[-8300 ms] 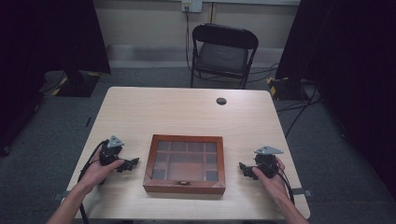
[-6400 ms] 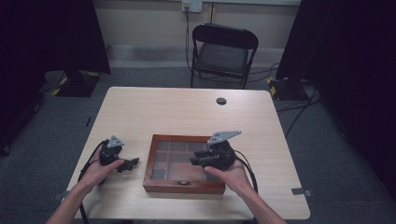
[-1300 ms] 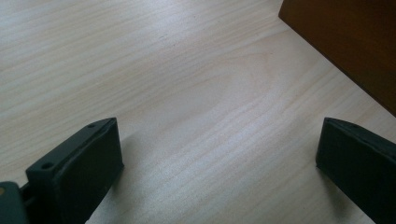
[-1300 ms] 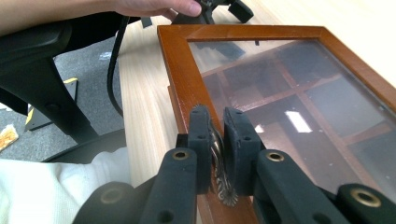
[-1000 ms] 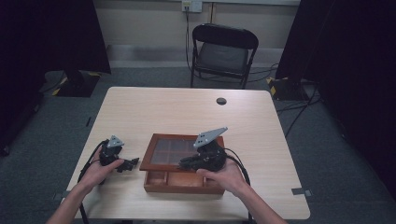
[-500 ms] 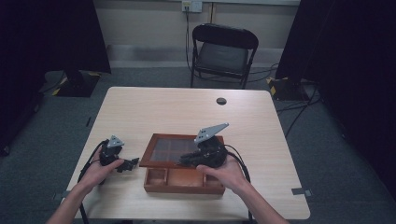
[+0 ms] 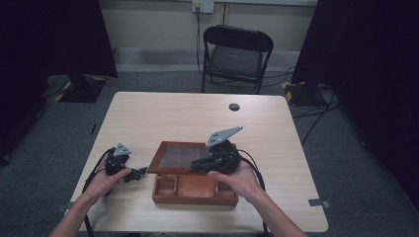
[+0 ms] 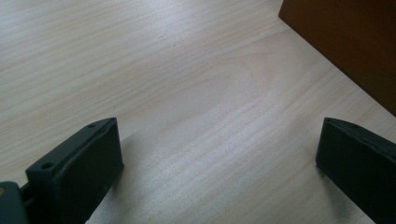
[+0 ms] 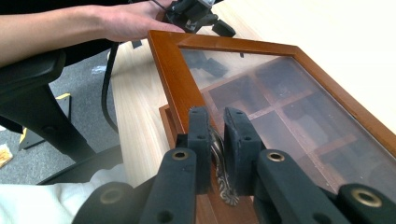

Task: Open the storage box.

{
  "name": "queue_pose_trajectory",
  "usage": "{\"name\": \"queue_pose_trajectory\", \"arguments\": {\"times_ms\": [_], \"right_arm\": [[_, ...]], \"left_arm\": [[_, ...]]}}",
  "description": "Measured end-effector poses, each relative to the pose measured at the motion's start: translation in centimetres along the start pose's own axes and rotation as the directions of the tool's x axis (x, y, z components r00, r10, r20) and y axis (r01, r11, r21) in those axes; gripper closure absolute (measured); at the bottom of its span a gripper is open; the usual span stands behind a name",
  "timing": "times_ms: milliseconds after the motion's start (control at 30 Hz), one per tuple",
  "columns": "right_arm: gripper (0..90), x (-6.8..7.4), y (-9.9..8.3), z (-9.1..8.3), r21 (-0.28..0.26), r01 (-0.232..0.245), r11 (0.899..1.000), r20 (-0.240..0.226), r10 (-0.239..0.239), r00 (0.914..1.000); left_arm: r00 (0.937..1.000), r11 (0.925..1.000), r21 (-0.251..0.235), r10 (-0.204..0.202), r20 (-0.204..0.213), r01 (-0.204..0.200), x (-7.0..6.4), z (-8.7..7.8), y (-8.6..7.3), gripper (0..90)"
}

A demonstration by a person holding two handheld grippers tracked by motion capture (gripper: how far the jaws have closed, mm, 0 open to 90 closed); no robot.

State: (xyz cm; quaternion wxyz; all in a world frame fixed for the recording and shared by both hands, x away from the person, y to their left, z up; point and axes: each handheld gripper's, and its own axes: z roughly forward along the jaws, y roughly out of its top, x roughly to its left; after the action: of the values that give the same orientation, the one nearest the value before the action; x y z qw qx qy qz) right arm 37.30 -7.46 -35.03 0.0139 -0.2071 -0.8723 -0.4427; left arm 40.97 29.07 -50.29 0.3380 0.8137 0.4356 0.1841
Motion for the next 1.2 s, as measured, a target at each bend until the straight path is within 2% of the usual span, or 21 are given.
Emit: {"name": "queue_pose_trajectory", "arguments": {"times_ms": [900, 1200], "right_arm": [[81.8, -0.4, 1.1, -0.7, -0.02, -0.006, 1.0, 0.021, 0.007, 0.9997], [81.9, -0.6, 1.4, -0.9, -0.033, -0.009, 0.999, 0.027, 0.009, 0.9996]], "left_arm": [[0.9999, 0.9999, -0.006, -0.013, 0.002, 0.013, -0.1, 0.0, 0.0, 0.0], [1.0, 1.0, 0.0, -0.001, 0.001, 0.001, 0.0, 0.0, 0.0, 0.0]]}}
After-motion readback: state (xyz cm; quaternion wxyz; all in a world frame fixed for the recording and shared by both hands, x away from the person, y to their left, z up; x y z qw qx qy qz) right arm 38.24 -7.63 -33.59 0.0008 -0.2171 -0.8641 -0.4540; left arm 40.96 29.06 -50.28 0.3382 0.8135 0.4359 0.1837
